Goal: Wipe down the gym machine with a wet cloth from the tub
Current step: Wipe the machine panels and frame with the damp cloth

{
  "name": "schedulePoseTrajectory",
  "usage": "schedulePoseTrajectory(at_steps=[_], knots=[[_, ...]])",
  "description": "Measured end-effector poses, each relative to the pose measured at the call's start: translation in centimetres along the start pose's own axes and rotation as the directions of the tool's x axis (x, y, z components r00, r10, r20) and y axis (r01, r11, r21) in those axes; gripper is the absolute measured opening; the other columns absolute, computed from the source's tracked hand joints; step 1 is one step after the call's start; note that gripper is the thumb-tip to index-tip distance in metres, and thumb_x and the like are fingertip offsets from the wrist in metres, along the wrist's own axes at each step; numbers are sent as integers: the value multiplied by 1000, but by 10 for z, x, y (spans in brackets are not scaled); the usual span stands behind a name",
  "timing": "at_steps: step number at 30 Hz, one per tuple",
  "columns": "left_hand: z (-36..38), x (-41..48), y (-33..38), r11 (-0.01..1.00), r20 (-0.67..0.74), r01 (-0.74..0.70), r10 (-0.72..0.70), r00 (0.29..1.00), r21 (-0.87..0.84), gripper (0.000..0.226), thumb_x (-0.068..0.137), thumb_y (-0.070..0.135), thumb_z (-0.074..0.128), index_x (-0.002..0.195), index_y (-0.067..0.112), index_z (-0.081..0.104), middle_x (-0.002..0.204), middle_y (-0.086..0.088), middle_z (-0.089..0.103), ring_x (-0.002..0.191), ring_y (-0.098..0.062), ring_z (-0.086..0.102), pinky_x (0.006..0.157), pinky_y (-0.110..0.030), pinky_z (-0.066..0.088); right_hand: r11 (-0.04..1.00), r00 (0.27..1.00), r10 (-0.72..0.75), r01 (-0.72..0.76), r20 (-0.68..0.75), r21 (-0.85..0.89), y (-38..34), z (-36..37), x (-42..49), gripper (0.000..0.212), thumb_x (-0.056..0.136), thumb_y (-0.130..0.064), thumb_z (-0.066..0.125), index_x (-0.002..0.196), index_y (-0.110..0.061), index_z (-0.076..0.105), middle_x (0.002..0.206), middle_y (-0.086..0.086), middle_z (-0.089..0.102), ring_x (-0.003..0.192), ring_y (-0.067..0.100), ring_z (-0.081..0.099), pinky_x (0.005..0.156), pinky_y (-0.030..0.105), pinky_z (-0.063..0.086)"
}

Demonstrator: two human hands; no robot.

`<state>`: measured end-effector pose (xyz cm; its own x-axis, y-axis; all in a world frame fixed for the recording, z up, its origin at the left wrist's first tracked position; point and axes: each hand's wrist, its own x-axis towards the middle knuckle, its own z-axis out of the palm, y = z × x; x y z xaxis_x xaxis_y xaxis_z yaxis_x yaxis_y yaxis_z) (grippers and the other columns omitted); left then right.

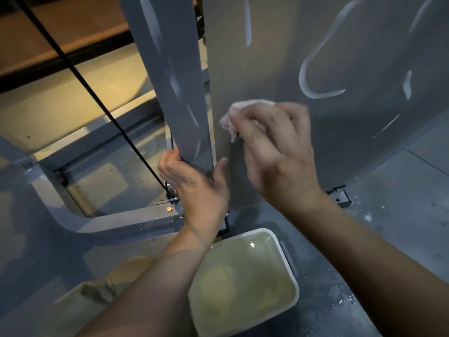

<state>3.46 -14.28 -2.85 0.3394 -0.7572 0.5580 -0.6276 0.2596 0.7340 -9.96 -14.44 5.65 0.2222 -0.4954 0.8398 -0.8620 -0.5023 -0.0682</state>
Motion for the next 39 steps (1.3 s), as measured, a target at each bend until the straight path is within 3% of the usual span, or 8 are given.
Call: schedulePoseTrajectory(at_steps=[4,9,15,20,25,31,36,39], knots=[[-2,1,-3,1000,13,5,-5,1000,4,69,82,22,83,121,-12,36,121,-29,38,115,-41,39,103,-56,37,998,983,-39,30,180,55,1,2,-23,27,105,-6,51,118,-7,75,117,5,72,90,35,63,79,33,54],[-1,2,-4,1000,15,0,0,1000,17,69,81,24,83,121,-9,36,121,-28,38,115,-36,37,105,-53,37,997,993,20,-12,-112,79,2,-4,17,27,98,4,55,117,-1,74,114,11,73,85,40,69,94,19,34],[-7,5,-3,1000,48,-4,4,999,-2,69,80,20,84,121,-13,38,122,-28,38,116,-30,35,103,-51,37,997,982,-16,2,190,72,-1,1,-17,29,104,-5,48,116,-8,75,116,3,73,87,35,65,78,35,52],[-5,3,0,999,51,38,-39,998,8,71,79,18,86,121,-15,40,124,-29,39,116,-31,35,103,-54,37,997,993,5,4,-120,76,4,-10,19,23,98,5,58,110,2,76,113,10,73,85,37,69,87,31,42],[-7,3,-1,1000,51,10,-10,999,4,67,80,17,85,120,-9,37,122,-27,38,116,-37,37,101,-56,38,998,953,16,-35,302,57,2,0,-36,35,108,-15,41,116,-7,75,116,2,71,89,33,59,76,39,55],[-5,2,2,1000,35,5,-5,999,4,68,83,22,83,122,-7,34,121,-29,37,116,-41,39,105,-54,35,1000,999,14,-13,-49,23,6,-14,10,24,100,2,56,112,-1,76,116,7,73,84,36,67,85,32,43],[-8,2,2,1000,53,-4,4,999,16,68,80,16,84,120,-12,37,122,-31,37,117,-45,40,103,-60,36,999,952,23,-31,305,21,8,-5,-39,28,108,-11,47,117,-9,74,117,2,71,89,32,58,74,39,56],[-8,2,5,1000,49,-9,9,999,-5,66,82,18,83,119,-11,36,121,-29,37,116,-42,39,103,-57,37,999,973,11,-19,229,30,10,-14,-16,32,107,-11,44,113,-10,75,115,2,72,89,34,62,75,38,54]])
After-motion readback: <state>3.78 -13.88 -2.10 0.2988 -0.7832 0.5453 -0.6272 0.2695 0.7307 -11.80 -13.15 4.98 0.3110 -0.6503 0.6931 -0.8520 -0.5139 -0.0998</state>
